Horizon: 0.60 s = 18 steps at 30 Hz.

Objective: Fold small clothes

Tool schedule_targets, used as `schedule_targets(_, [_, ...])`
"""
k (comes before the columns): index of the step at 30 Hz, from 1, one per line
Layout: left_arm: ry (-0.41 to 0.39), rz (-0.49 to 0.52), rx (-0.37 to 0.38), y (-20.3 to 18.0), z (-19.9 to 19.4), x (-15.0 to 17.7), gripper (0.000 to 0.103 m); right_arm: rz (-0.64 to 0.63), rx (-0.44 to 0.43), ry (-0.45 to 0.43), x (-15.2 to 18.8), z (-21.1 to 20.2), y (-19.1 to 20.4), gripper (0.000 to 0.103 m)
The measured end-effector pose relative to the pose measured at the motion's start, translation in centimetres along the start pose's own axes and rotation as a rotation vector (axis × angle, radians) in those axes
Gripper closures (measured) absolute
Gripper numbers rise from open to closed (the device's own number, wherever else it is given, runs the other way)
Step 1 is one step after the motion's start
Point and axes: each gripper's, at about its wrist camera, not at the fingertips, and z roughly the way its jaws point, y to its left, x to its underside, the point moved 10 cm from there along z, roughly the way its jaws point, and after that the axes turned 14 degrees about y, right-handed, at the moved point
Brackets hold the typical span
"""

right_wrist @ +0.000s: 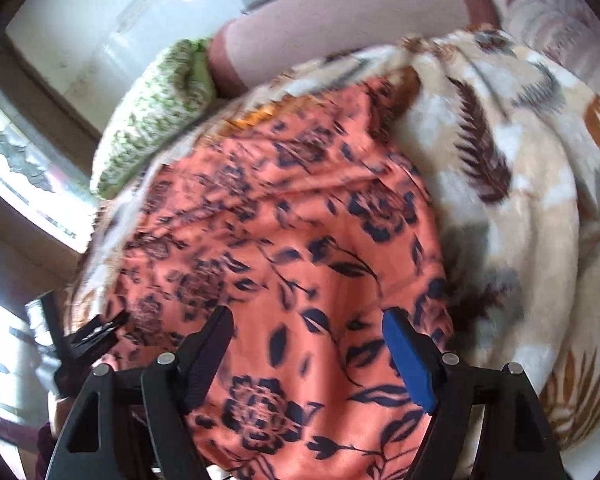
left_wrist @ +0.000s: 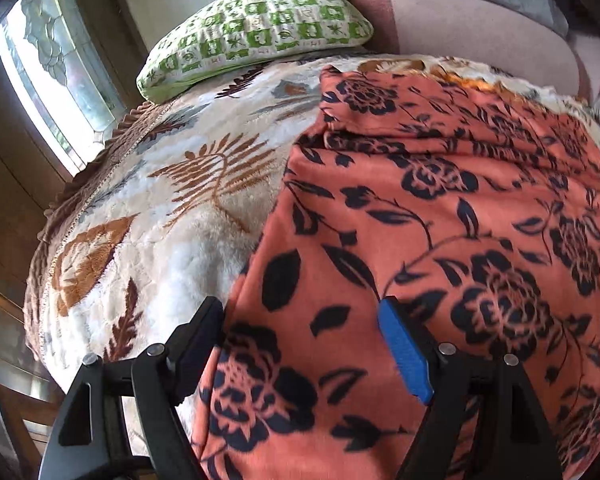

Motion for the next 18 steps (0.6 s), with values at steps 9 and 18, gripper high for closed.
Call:
schedule_targets(9, [0.003, 0.042, -0.027, -0.9, -1.7, 3.8, 0.023, -0.02, 0.059, 0.103, 2.7, 1.0, 0.2, 0.038])
schedule_targets(18, [0.021, 0.01, 0.035, -0.3, -2.4, 5.9, 0.023, -0.015, 0.038, 0.085, 5.2, -1.4, -0.6, 0.037])
